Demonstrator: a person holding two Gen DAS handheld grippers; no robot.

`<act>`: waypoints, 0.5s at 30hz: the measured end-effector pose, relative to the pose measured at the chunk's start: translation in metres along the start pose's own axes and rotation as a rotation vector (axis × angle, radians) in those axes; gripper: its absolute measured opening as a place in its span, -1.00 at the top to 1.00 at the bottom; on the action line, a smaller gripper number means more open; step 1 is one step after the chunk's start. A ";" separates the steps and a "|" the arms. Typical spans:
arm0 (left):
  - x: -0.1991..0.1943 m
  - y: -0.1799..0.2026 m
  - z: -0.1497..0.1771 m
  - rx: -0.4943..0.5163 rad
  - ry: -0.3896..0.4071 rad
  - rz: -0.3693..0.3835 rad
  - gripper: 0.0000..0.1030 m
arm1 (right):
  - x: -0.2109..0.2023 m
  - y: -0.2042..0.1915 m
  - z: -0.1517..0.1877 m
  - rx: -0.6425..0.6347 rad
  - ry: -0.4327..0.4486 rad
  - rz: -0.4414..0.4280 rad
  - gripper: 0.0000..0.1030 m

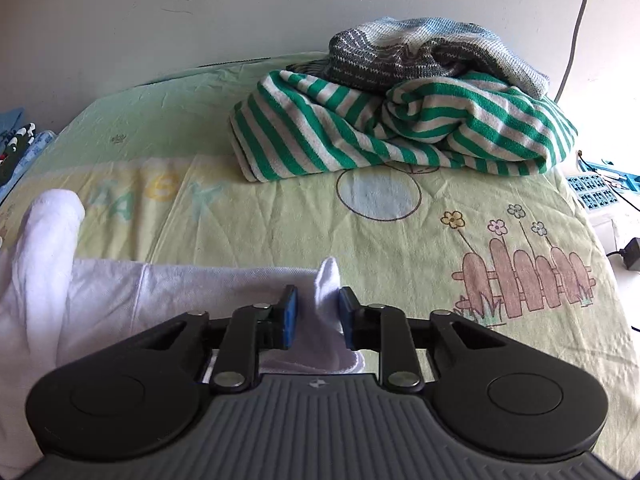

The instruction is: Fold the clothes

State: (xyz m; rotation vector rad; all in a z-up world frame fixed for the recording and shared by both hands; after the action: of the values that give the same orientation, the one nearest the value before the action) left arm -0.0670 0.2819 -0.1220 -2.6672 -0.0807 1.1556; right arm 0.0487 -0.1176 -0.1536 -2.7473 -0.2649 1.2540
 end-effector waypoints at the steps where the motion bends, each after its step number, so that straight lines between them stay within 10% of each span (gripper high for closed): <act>1: 0.002 0.000 0.003 -0.010 -0.015 0.003 -0.46 | 0.000 0.001 0.000 0.005 0.002 -0.002 0.65; 5: 0.013 0.007 0.008 -0.032 -0.062 0.040 -0.26 | 0.000 0.003 -0.001 0.023 0.004 -0.005 0.81; 10: 0.016 0.023 -0.004 -0.031 -0.038 0.022 0.90 | -0.011 0.010 -0.011 0.083 0.040 -0.031 0.95; 15: 0.011 0.020 -0.045 -0.006 0.058 -0.052 0.92 | -0.046 0.020 -0.049 0.130 0.166 -0.049 0.98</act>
State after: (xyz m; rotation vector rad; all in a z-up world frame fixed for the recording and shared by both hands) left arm -0.0273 0.2556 -0.1044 -2.6846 -0.1428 1.0637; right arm 0.0583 -0.1479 -0.0908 -2.6952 -0.2248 0.9879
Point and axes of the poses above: each gripper's, at about its wrist camera, not at the fingertips, and x roughly the way its jaws point, y to its right, z to its underside, the point moved 1 cm from there along x, roughly the way its jaws point, and after that the axes turned 8 degrees about x, right-handed, at the moved point
